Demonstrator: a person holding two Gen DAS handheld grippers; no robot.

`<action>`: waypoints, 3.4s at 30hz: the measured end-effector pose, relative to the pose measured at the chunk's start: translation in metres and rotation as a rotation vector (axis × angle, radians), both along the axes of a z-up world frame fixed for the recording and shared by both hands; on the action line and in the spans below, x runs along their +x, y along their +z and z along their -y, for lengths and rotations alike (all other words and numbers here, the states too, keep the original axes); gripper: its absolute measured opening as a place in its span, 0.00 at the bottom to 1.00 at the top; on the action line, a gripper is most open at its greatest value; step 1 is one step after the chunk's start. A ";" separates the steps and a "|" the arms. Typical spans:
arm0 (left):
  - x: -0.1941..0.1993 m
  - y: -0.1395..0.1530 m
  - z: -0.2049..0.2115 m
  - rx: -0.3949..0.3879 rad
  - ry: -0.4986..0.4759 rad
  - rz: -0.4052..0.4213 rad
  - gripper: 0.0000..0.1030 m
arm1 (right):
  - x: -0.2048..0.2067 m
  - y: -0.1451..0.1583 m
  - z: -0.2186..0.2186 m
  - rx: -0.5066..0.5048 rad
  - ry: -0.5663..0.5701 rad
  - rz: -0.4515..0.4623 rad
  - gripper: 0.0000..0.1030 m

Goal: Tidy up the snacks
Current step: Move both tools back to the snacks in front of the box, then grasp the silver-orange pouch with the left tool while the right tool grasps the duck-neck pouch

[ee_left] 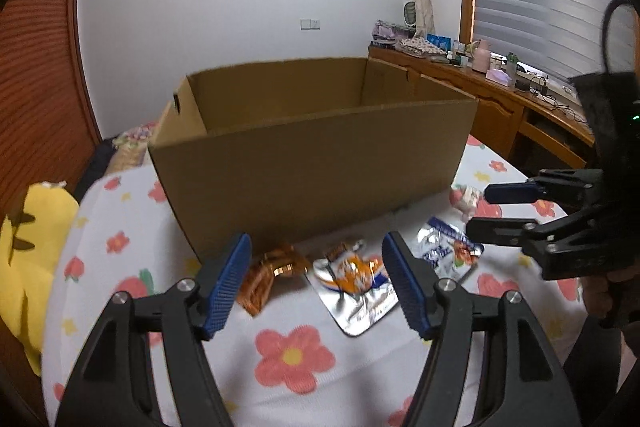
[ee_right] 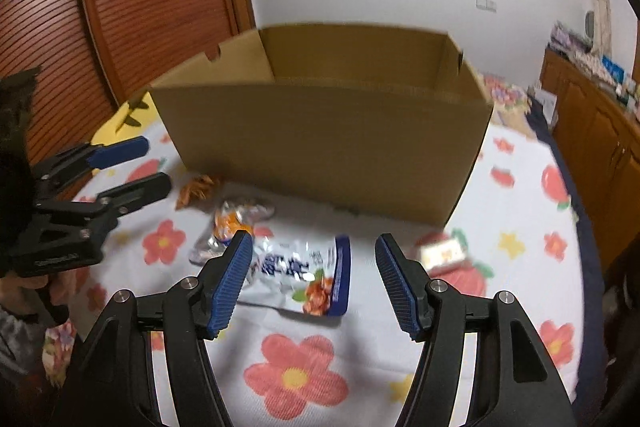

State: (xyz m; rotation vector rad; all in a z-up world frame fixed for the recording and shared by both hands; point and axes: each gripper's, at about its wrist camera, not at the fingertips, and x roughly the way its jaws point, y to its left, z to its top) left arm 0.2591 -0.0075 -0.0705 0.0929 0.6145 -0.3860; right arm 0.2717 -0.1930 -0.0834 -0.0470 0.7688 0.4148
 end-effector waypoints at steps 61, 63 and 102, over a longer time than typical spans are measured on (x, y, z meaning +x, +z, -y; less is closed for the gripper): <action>0.039 -0.045 0.031 -0.004 -0.004 -0.260 0.67 | -0.002 -0.047 -0.019 -0.119 0.104 -0.111 0.40; 0.043 -0.047 0.031 -0.007 0.007 -0.273 0.67 | -0.002 -0.047 -0.019 -0.118 0.106 -0.110 0.40; 0.060 -0.055 0.018 0.017 -0.002 -0.329 0.54 | 0.032 -0.045 -0.022 -0.052 0.052 -0.151 0.77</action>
